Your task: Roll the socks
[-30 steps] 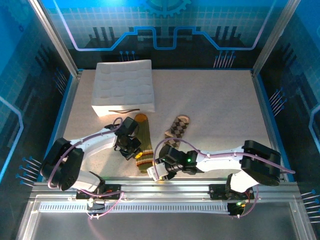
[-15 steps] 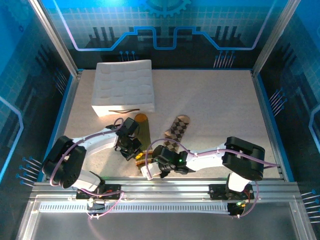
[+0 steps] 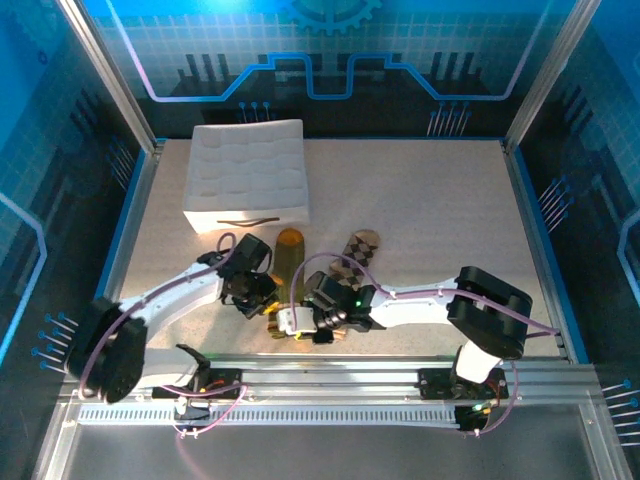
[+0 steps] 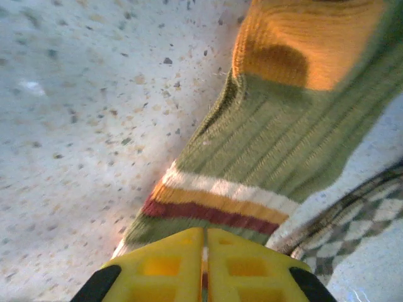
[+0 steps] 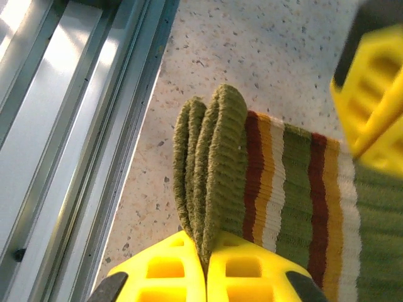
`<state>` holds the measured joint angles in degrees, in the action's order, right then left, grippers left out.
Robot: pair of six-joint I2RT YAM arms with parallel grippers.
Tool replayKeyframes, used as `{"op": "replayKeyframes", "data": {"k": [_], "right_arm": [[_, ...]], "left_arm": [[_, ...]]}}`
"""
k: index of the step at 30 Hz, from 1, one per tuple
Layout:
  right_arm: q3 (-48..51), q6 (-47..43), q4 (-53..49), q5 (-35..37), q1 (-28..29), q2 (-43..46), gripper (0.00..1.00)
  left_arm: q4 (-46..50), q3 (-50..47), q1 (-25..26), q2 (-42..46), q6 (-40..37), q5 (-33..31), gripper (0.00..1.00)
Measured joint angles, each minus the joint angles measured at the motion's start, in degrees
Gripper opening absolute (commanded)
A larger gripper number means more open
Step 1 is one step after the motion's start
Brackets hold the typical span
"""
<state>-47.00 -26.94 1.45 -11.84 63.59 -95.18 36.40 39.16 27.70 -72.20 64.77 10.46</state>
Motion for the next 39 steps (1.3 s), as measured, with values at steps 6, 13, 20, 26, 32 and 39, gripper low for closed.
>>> {"op": "replayKeyframes", "data": {"k": [6,13,20,26,32,39], "right_arm": [[-3.8,6.2,-3.6,-6.6,-2.7,-3.7,0.00],[-10.4,13.5,-7.4,-12.8,-6.9,-8.4,0.00],[-13.5,18.9,-10.6,-17.1,-8.9,-13.1,0.00],[-15.1,23.1,-11.8,-19.2,-10.3,-15.4,0.00],[-15.7,26.7,-12.0,-21.1,-11.9,-16.2,0.00],[-16.4,28.9,-12.2,-23.0,-12.8,-17.4,0.00]], "left_arm": [[4.3,-0.6,-0.2,10.1,1.3,-1.8,0.16],[5.2,-4.1,-0.2,16.6,1.3,2.3,0.15],[4.2,-7.2,0.2,18.8,1.4,7.1,0.14],[1.9,-8.0,0.3,19.8,2.7,7.8,0.12],[-0.3,-8.4,0.9,16.7,2.8,8.5,0.14],[-3.8,-9.8,1.0,14.6,2.8,8.4,0.15]]}}
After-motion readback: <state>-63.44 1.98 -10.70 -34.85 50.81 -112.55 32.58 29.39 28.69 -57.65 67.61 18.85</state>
